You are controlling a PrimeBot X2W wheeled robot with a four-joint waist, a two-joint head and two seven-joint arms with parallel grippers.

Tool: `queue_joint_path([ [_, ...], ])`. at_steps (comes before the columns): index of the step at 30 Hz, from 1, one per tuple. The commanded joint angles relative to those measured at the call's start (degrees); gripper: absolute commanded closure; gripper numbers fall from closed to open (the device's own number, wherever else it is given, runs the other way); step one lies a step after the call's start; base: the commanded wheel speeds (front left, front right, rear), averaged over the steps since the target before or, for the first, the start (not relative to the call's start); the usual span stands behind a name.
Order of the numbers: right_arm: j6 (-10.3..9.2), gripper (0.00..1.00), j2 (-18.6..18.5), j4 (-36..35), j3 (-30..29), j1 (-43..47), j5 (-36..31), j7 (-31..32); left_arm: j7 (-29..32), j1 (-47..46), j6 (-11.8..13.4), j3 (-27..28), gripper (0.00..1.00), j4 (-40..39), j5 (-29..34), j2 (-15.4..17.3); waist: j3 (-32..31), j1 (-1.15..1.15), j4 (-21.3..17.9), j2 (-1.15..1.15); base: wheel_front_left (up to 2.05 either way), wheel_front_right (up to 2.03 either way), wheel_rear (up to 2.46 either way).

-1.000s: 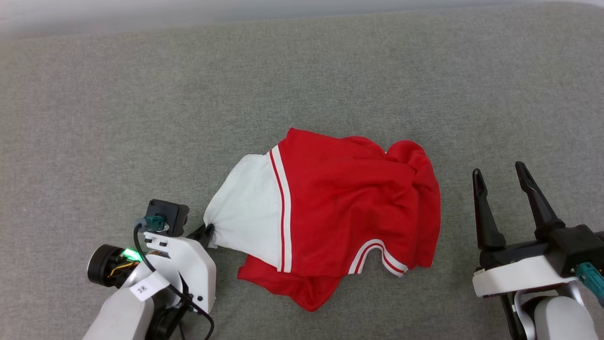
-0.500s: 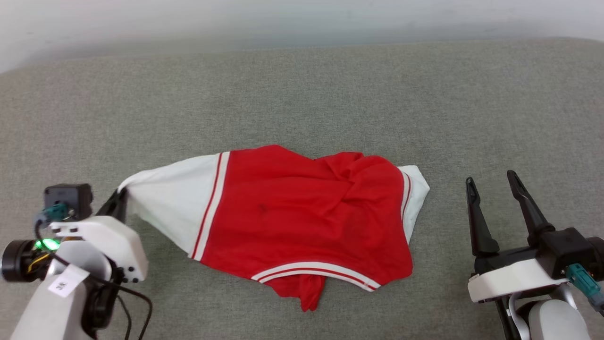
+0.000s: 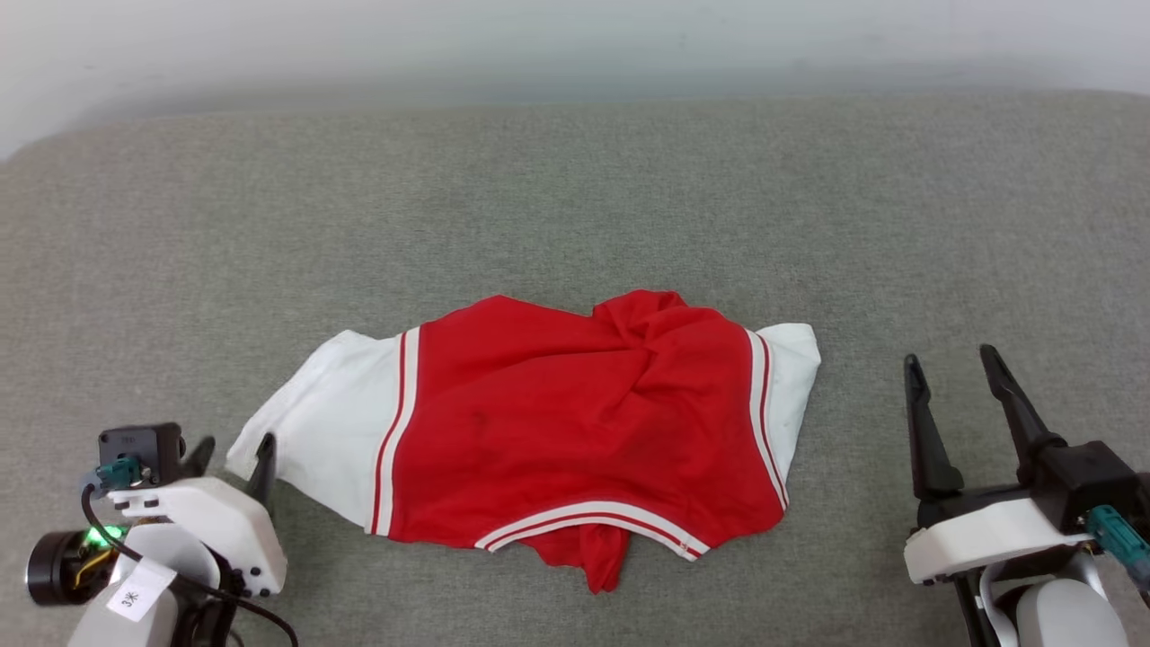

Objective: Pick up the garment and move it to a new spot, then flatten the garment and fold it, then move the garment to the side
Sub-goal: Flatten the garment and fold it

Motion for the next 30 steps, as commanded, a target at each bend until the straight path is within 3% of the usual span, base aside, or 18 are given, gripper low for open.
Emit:
queue_joint_path([
  [1,-0.05,0.00,0.0,0.7,-0.5,0.5,0.3,-0.1,-2.0,-0.8,-0.1,-0.1,0.00,-0.9,0.7,-0.2,-0.6,0.00,0.7,0.00,0.00,0.00,0.00],
  [5,-0.05,0.00,0.0,2.3,-0.6,0.3,0.0,1.4,-8.2,-0.7,-1.2,-1.2,0.00,-4.1,2.2,-1.1,-1.9,0.00,2.0,0.00,0.00,0.00,0.00],
  [9,-0.05,0.00,-0.5,2.2,1.3,-1.2,1.5,9.7,-12.0,1.3,-1.4,-2.4,0.00,-8.5,3.1,-1.8,-3.1,0.00,3.5,0.00,0.00,0.00,0.00],
  [11,-0.06,0.00,-2.5,1.7,2.9,-1.9,2.6,15.8,-14.0,2.2,-1.3,-3.1,0.00,-10.7,4.1,-2.3,-3.5,0.00,4.5,0.00,0.00,0.00,0.00],
  [12,-0.06,0.00,-4.9,1.2,5.3,-2.8,4.2,23.4,-15.5,3.1,-0.9,-3.7,0.00,-12.6,4.8,-3.0,-3.8,0.00,5.5,0.00,0.00,0.00,0.00],
  [17,-0.06,0.00,-10.7,-0.3,9.3,-5.6,11.0,44.2,-15.8,4.4,-0.3,-5.5,0.00,-15.3,5.6,-3.9,-3.8,0.00,8.0,0.00,0.00,0.00,0.00],
  [22,-0.06,0.00,-13.4,-0.7,10.1,-9.1,15.0,59.9,-15.0,4.2,-0.1,-6.7,0.00,-16.7,6.0,-4.3,-2.9,0.00,10.3,0.00,0.00,0.00,0.00],
  [26,-0.06,0.00,-14.2,0.5,9.8,-11.0,15.2,65.6,-14.4,3.5,-0.2,-7.7,0.00,-17.3,6.0,-4.8,-1.7,0.00,12.4,0.00,0.00,0.00,0.00],
  [30,-0.05,0.00,-15.0,2.9,10.0,-11.9,13.6,66.8,-14.3,3.0,-0.4,-8.4,0.00,-17.5,6.0,-5.2,-0.3,0.00,14.5,0.00,0.00,0.00,0.00],
])
